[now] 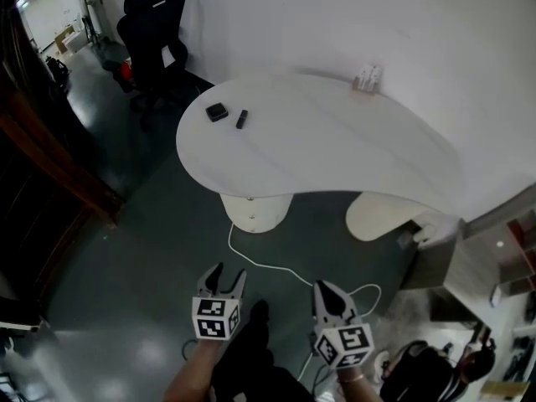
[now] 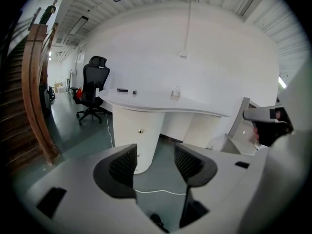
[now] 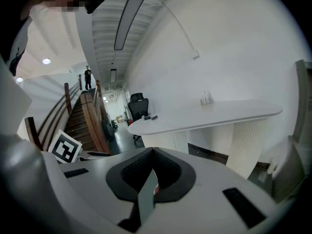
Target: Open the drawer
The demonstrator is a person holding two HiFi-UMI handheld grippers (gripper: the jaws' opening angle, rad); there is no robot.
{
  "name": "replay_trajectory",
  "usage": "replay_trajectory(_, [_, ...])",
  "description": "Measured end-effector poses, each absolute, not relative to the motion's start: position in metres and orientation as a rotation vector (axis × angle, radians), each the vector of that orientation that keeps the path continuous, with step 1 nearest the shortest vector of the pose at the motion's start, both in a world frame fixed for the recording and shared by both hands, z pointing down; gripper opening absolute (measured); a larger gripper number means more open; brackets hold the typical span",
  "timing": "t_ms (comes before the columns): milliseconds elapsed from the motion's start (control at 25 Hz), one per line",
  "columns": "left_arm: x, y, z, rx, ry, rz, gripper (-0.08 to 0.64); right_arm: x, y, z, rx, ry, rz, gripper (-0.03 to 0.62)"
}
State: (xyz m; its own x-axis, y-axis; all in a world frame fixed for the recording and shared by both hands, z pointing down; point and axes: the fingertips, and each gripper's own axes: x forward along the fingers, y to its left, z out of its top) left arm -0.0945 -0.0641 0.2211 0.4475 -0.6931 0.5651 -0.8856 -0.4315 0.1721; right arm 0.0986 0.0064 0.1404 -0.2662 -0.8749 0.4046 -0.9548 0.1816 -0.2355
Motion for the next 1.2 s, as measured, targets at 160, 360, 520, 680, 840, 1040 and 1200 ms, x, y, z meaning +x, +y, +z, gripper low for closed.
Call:
replay_trajectory(160, [-0.088,-0.107,0.253,2.247,-1.309,0.590,0.224,0.097,-0.026,0.171,1.791,-2.242,0.719,0.003])
replay_trajectory(360, [-0.078,-0.152,0.308,2.245,-1.299,0.598,0.227,0.098,-0.057,0.228,1.758,-2.215,0.754,0.003])
replay_trajectory(520, [-0.073,-0.173,0.370,2.233,-1.296,0.613,0.227,0.100,-0.069,0.287,1.733,-2.205,0.790,0.003])
replay_trajectory(680, [-0.071,-0.189,0.443,2.224,-1.301,0.622,0.227,0.102,-0.080,0.352,1.696,-2.216,0.764,0.003])
replay_trajectory(840, [-0.067,-0.201,0.515,2.218,-1.309,0.622,0.230,0.109,-0.087,0.419,1.668,-2.222,0.747,0.003])
replay_trajectory(1040, [-0.065,-0.221,0.597,2.235,-1.322,0.617,0.232,0.109,-0.105,0.496,1.653,-2.246,0.713,0.003])
replay_trajectory(1200, [-0.061,-0.239,0.650,2.234,-1.327,0.601,0.232,0.106,-0.133,0.553,1.610,-2.281,0.654,0.003])
